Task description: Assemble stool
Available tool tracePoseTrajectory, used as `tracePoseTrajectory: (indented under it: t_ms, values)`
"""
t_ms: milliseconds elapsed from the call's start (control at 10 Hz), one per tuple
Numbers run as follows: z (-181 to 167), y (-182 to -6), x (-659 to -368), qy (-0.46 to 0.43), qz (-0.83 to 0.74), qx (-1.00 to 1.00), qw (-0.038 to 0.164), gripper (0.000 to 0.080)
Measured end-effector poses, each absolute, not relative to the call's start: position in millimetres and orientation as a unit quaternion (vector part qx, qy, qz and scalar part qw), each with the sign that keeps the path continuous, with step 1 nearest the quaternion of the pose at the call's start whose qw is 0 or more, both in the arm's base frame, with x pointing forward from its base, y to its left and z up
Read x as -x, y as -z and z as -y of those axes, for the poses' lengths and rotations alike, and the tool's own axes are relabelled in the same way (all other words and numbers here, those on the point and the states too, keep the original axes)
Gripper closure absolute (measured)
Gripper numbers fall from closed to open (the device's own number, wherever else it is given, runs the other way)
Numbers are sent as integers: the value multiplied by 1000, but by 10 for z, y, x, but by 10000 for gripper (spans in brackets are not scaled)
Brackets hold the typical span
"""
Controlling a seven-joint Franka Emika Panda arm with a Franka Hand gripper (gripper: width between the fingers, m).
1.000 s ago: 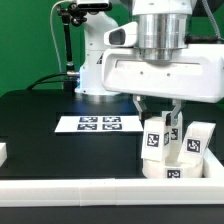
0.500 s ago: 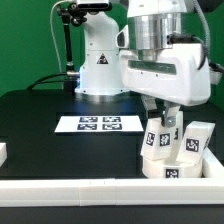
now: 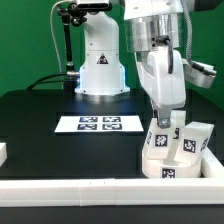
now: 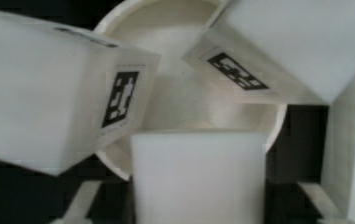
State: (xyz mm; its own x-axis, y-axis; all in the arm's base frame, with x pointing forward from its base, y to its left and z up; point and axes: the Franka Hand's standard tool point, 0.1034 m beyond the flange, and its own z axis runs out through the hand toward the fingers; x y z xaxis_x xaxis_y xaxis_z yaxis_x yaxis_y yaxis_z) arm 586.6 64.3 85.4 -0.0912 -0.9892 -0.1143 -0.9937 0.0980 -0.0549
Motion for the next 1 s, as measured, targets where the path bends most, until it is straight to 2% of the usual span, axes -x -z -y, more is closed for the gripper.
tracePoseTrajectory:
  t_ms: [400,500,600,700,800,1000]
  values:
    - [-650,-853,-5866,-21,-755,652,62,461]
    - [-654,-858,-5867,-21,-754,654,62,279]
    - [-675,-905,-5878,-25,-743,666,63,191]
    - [-709,-971,-5888,-32,-725,685,56,191]
    - [-750,-1055,-5926,-39,-701,710,50,158]
    - [-757,-1082,-5962,-35,-693,719,53,152]
